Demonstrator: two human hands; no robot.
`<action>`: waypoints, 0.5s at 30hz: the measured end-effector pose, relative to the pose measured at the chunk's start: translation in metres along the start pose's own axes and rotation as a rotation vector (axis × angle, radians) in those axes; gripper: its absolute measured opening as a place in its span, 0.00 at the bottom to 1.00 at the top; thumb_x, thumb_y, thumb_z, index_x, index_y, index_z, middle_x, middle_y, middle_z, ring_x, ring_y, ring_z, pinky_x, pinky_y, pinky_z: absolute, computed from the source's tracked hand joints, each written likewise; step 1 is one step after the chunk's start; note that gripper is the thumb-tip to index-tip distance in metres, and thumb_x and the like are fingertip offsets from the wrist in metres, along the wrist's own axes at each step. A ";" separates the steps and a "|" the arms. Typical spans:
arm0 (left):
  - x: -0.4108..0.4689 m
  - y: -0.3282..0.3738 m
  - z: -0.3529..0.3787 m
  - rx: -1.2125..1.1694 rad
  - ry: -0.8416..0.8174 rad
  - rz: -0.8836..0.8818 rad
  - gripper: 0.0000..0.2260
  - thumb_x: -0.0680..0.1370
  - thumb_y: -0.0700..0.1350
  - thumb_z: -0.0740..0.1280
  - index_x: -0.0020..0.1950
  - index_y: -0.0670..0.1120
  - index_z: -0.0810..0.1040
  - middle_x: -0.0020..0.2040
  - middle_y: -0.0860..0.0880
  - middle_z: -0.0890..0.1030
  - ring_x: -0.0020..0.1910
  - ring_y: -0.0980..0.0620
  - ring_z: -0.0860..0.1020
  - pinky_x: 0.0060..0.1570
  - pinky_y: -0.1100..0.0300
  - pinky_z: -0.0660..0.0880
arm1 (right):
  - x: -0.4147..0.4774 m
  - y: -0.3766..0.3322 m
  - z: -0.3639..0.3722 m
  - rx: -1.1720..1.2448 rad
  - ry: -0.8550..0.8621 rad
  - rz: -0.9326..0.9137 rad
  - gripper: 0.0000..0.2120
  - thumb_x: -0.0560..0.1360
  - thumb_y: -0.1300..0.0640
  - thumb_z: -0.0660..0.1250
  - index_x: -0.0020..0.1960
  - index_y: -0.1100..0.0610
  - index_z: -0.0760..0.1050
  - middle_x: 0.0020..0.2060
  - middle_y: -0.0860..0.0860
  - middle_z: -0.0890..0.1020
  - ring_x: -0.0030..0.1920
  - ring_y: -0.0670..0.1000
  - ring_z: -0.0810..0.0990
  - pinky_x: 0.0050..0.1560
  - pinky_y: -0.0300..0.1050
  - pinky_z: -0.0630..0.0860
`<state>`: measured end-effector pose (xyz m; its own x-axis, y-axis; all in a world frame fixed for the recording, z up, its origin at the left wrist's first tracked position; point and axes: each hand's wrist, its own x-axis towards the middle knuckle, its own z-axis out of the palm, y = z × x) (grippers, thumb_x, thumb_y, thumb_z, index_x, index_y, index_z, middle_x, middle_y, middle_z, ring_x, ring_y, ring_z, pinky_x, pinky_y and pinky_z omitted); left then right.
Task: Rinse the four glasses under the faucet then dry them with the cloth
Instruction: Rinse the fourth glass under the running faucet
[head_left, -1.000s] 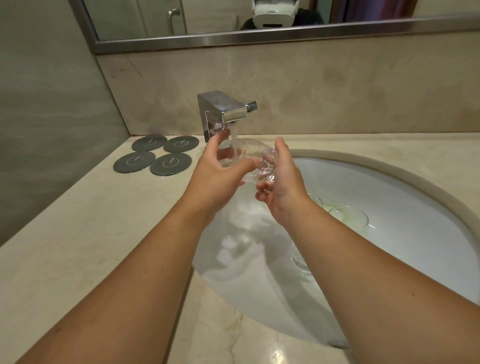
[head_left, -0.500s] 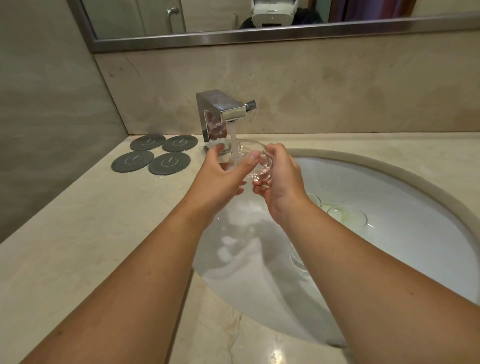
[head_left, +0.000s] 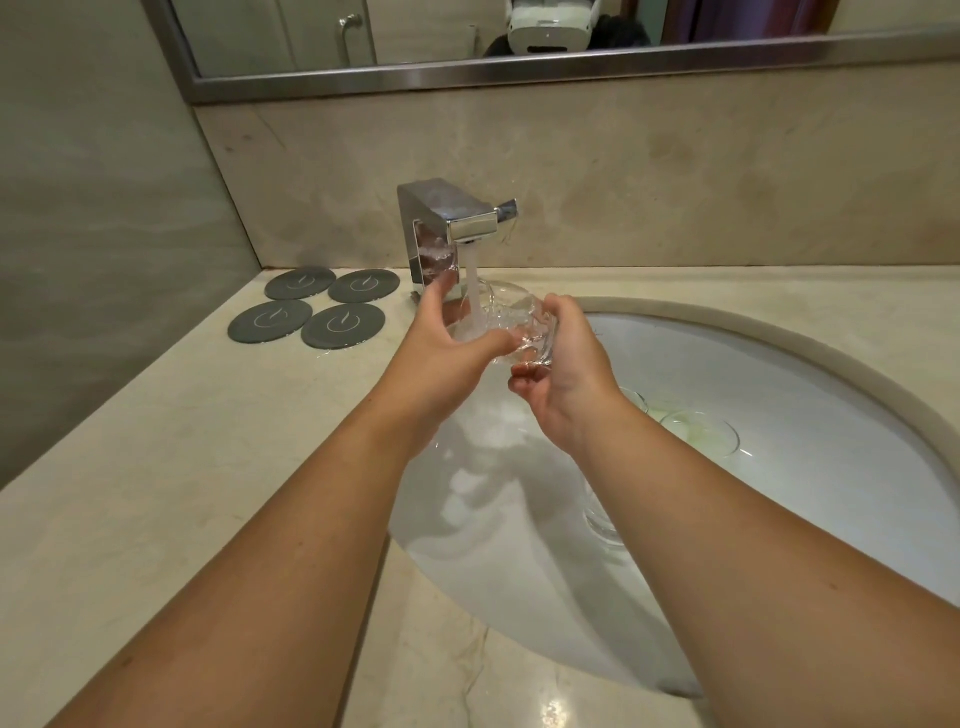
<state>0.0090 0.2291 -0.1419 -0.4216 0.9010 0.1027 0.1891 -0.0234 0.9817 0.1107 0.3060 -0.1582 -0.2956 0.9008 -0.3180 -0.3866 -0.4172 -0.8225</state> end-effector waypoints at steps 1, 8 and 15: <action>-0.001 0.000 0.000 0.005 -0.014 -0.001 0.49 0.66 0.56 0.79 0.84 0.58 0.60 0.70 0.58 0.78 0.72 0.55 0.77 0.75 0.45 0.73 | 0.000 0.000 0.000 -0.007 0.006 -0.013 0.10 0.80 0.48 0.66 0.51 0.55 0.79 0.37 0.53 0.78 0.25 0.49 0.69 0.26 0.40 0.66; 0.000 0.000 -0.001 -0.034 0.074 -0.052 0.42 0.76 0.60 0.78 0.84 0.52 0.61 0.74 0.51 0.76 0.64 0.57 0.82 0.47 0.62 0.83 | 0.000 0.000 0.002 -0.102 -0.022 -0.107 0.14 0.78 0.51 0.64 0.57 0.58 0.80 0.44 0.54 0.82 0.28 0.52 0.72 0.30 0.44 0.70; 0.001 -0.002 -0.003 -0.036 0.097 0.055 0.44 0.67 0.58 0.81 0.80 0.57 0.66 0.69 0.53 0.78 0.68 0.54 0.81 0.67 0.46 0.80 | -0.004 0.000 0.000 -0.102 -0.044 -0.012 0.18 0.81 0.39 0.66 0.53 0.54 0.82 0.38 0.51 0.82 0.27 0.49 0.74 0.31 0.45 0.68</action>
<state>0.0051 0.2287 -0.1431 -0.4959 0.8515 0.1701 0.1834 -0.0887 0.9790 0.1123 0.3021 -0.1571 -0.3305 0.8987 -0.2884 -0.2997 -0.3897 -0.8708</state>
